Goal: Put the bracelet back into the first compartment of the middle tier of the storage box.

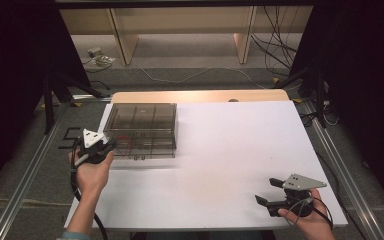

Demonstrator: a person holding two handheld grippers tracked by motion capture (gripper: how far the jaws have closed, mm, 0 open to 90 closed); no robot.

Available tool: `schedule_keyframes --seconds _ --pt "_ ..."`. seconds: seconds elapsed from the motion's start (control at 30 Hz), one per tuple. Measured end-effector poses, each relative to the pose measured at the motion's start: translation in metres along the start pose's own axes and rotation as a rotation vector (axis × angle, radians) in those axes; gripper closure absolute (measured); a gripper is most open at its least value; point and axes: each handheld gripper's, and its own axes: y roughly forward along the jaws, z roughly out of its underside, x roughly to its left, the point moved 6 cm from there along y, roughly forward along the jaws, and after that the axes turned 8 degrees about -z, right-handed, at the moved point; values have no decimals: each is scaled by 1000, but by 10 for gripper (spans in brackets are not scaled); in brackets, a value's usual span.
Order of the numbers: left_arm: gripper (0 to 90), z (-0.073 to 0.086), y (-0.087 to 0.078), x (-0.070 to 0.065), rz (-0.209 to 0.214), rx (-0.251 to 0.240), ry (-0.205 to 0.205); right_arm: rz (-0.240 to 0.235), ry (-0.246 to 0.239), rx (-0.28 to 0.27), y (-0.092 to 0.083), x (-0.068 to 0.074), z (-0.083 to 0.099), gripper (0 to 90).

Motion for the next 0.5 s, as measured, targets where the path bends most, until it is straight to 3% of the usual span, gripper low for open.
schedule_keyframes --seconds 0.5 --pt "897 0 11 3 -13 1 3 0 1 1 0 0 0 196"
